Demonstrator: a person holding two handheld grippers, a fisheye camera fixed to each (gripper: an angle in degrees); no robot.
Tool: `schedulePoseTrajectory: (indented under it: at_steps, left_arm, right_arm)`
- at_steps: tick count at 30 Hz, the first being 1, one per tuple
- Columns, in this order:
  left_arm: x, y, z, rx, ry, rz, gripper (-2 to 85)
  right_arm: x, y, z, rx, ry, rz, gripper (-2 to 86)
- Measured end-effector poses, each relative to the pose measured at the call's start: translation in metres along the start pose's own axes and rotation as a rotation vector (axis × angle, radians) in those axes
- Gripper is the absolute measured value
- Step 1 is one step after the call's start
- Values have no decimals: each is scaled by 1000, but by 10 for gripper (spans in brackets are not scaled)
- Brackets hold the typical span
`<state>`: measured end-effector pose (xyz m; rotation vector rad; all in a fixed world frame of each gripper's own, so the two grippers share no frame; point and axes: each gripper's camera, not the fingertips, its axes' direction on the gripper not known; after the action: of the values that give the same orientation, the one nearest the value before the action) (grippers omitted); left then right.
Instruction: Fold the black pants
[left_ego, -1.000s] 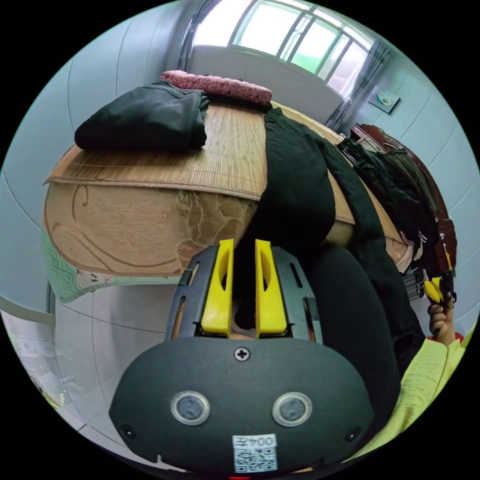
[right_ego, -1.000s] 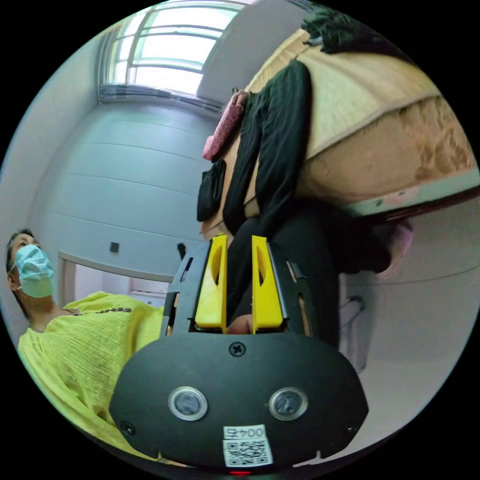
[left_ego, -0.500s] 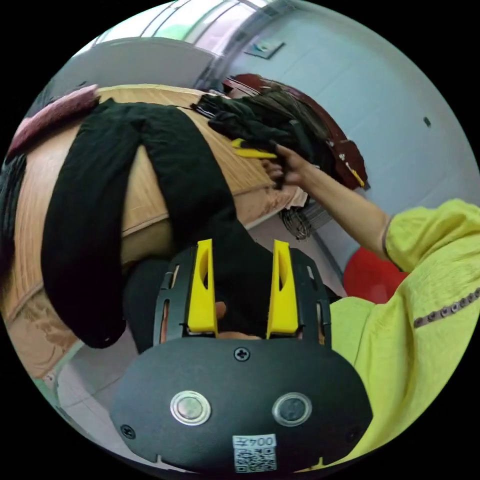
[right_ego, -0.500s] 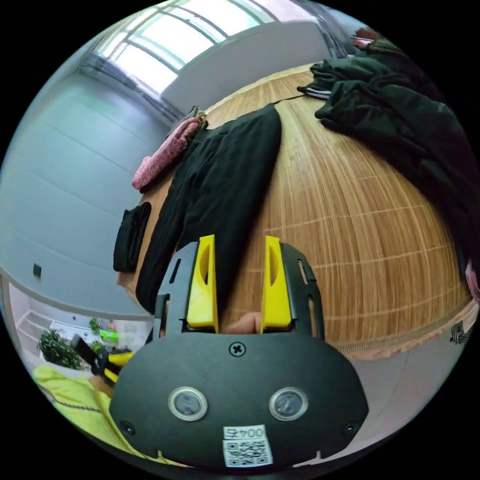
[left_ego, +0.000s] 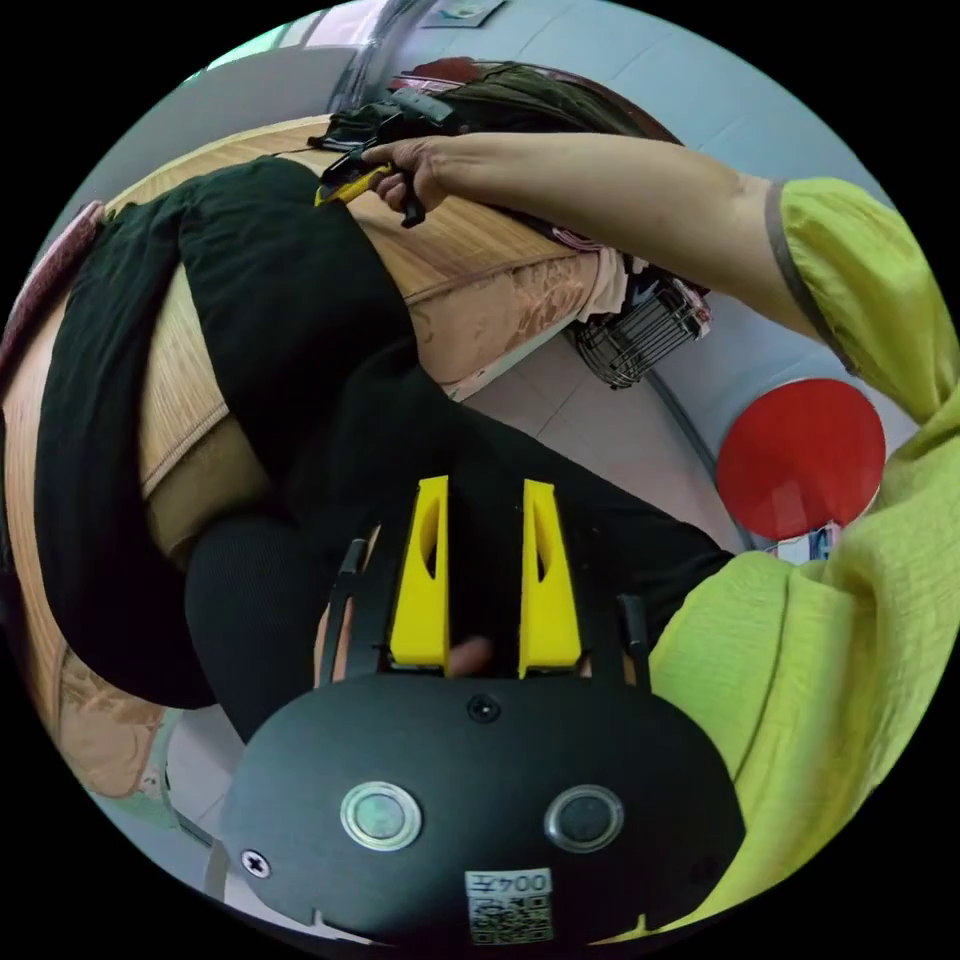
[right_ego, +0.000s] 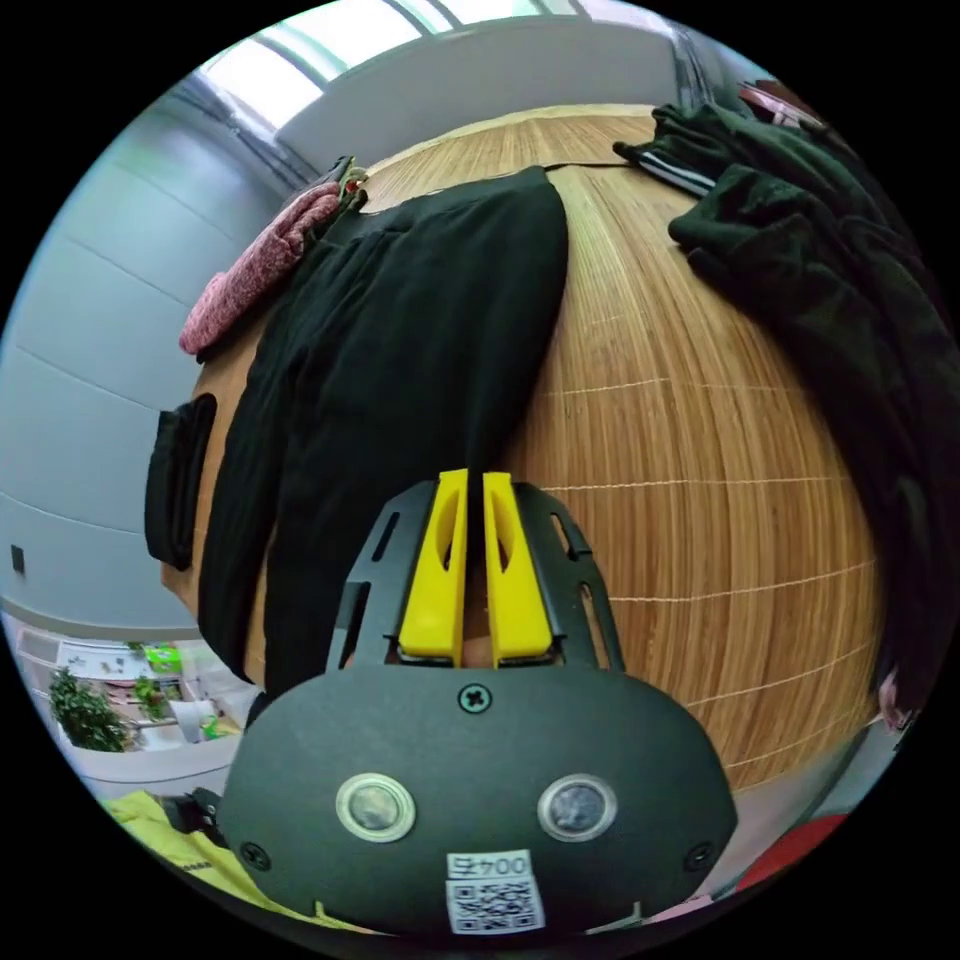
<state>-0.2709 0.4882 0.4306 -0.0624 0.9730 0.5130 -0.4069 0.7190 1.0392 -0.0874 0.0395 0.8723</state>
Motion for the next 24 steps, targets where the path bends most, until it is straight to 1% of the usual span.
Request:
schedulePoseTrajectory:
  at_steps: [2,5,9,11,13,15,18,20,21,22,23,24]
  left_arm:
    - [-3,-2,-1,-9,3,-17,91]
    - [-15,2,-3,16,53,-102,80]
    - [-50,17,-7,93,227,-273,70]
    - [-56,24,-7,132,254,-287,66]
    - [-52,29,-10,162,238,-265,62]
    - [-44,28,-16,174,216,-235,57]
    - [-39,33,-33,226,207,-246,47]
    - [-40,41,-57,322,176,-256,46]
    - [-43,51,-79,411,128,-274,48]
    - [-48,63,-102,507,62,-292,63]
    - [-51,70,-113,549,19,-308,71]
    - [-59,83,-132,598,-88,-334,96]
  right_arm:
    - [-10,14,-8,30,71,-28,29]
    - [-18,44,-20,66,173,-64,26]
    - [-17,94,-41,76,239,-89,25]
    - [-13,138,-62,75,262,-68,25]
    - [-6,179,-79,83,266,-18,27]
    - [2,222,-97,103,226,52,30]
    - [12,279,-107,73,165,120,41]
    - [14,314,-127,154,92,164,49]
    - [12,322,-134,189,77,169,50]
    - [5,338,-150,260,44,164,51]
    - [-4,351,-163,319,-10,137,52]
    - [-9,357,-168,336,-37,124,51]
